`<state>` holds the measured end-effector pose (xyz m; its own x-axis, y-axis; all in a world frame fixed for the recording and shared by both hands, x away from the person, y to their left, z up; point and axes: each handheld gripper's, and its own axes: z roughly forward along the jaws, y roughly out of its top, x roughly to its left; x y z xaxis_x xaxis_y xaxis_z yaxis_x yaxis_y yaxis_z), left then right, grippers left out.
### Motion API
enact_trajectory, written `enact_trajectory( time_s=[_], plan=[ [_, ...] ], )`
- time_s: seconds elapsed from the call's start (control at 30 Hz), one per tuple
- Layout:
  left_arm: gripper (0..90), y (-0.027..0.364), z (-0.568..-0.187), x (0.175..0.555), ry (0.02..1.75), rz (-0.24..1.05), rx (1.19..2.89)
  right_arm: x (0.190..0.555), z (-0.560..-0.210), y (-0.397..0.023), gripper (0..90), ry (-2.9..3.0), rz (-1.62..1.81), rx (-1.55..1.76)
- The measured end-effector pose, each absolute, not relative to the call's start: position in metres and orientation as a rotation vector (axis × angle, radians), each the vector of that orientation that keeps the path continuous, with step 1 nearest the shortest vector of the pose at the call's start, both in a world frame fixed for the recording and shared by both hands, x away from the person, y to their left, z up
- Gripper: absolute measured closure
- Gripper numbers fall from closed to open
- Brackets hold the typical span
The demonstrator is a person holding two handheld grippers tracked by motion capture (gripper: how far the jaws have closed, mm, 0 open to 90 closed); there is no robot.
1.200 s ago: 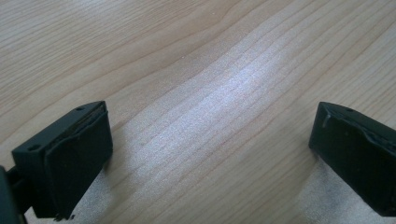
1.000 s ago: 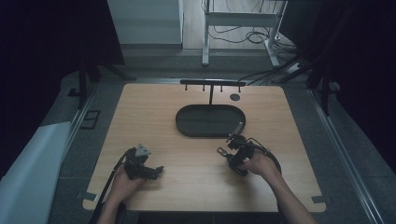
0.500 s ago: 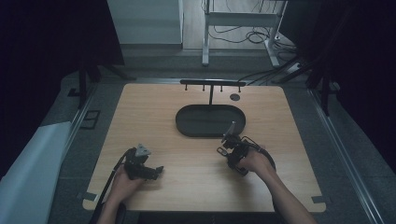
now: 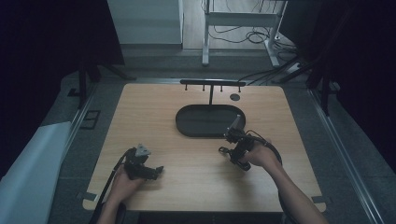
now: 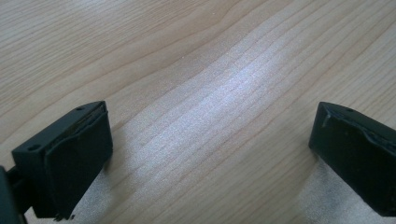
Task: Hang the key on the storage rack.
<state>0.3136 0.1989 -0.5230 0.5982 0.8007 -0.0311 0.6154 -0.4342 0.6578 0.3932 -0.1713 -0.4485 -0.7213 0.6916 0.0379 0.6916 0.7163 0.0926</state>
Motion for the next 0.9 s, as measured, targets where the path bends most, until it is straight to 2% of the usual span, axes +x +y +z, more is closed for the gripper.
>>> enact_trajectory(
  time_s=[0.43,0.9],
  plan=[
    [0.0,0.199,-0.523,0.314,1.117,0.381,2.185,0.402,-0.411,-0.180,48.3,-2.919,-0.206,-1.192],
    [0.0,0.199,-0.523,0.314,1.115,0.384,2.186,0.425,-0.354,-0.186,48.3,-2.901,-0.283,-1.276]
  ],
)
